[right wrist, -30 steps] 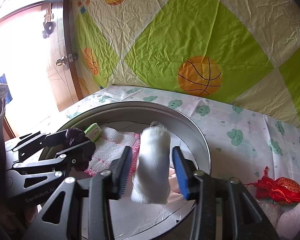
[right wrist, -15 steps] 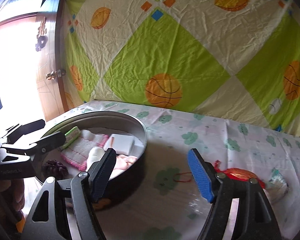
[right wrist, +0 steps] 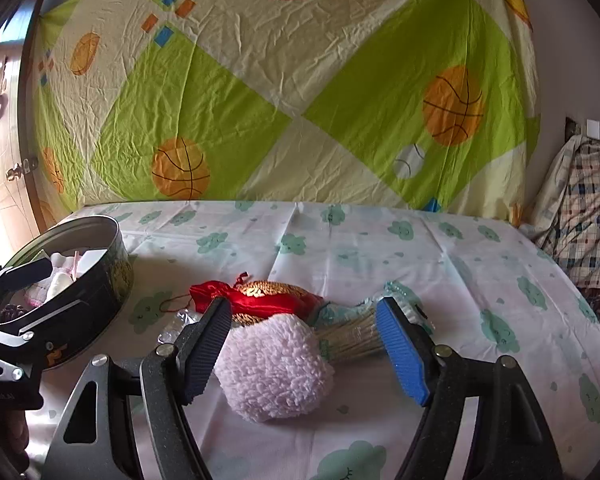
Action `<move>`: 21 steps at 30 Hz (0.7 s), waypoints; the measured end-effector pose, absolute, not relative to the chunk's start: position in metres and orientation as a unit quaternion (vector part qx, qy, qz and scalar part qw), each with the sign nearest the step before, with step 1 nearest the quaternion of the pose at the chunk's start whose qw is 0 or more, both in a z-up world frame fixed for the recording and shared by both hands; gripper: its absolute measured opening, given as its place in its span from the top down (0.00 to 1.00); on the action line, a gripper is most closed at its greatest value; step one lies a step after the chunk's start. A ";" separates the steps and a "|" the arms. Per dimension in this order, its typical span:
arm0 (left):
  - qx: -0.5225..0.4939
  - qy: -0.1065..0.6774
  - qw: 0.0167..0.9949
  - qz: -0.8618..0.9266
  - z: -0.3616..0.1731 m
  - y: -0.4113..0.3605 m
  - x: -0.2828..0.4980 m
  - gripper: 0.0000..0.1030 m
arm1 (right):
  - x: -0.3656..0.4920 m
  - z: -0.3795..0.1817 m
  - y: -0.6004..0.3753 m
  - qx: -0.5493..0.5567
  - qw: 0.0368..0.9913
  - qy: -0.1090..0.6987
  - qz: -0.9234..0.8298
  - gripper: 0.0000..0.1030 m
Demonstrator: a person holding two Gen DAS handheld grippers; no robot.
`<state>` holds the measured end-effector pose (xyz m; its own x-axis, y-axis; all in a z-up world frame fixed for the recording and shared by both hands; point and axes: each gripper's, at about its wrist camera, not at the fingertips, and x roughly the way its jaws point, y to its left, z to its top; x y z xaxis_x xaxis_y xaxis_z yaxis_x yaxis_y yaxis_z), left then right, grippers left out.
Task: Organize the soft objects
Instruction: 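Move both tools back toward the pink fluffy ball and plastic bag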
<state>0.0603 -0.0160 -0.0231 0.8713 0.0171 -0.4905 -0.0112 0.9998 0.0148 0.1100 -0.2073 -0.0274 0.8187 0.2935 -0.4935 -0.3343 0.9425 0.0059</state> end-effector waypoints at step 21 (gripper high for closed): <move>0.017 0.274 0.961 0.015 -0.034 -0.030 0.086 0.01 | 0.138 -0.058 -0.186 -0.072 0.909 0.357 0.203 0.79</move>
<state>0.0858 -0.0301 -0.0345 0.8495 0.0375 -0.5263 -0.0186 0.9990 0.0411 0.1377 -0.1855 -0.0582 0.6629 0.3173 -0.6782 -0.4206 0.9072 0.0133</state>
